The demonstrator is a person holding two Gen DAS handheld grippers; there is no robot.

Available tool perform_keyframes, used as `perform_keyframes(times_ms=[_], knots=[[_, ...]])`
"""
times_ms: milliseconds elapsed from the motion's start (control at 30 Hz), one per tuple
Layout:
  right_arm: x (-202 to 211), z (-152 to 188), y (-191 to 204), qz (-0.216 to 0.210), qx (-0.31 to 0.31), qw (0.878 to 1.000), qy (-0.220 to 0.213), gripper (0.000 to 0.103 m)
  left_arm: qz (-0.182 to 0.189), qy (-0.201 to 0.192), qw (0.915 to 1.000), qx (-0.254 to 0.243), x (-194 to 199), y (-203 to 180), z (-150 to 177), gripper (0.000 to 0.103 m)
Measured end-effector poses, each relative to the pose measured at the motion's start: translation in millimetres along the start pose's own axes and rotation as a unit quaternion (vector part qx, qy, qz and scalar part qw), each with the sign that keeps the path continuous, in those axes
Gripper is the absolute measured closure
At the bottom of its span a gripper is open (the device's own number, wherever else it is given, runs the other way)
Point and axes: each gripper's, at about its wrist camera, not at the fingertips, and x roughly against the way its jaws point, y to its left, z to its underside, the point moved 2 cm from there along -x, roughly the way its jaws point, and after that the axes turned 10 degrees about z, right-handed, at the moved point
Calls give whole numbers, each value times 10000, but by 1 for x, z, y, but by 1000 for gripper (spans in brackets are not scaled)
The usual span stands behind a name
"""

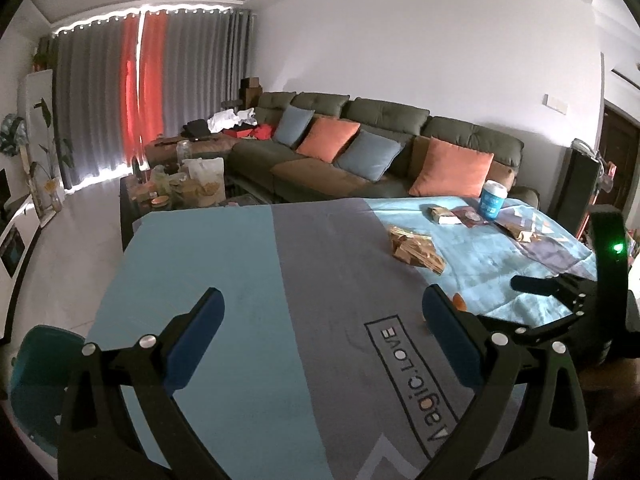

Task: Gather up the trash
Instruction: 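Grasp the orange peel with the right gripper while the left grasps the gold foil wrapper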

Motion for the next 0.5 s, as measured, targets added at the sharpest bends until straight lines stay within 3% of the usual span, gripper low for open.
perform_keyframes(times_ms=[267, 500], knots=[[-31, -4, 10, -87, 106, 9990, 434, 18, 65, 120, 9999, 78, -31, 8, -12, 5], [-43, -3, 22, -114, 246, 9972, 697, 38, 162, 254, 9995, 96, -57, 12, -18, 5]])
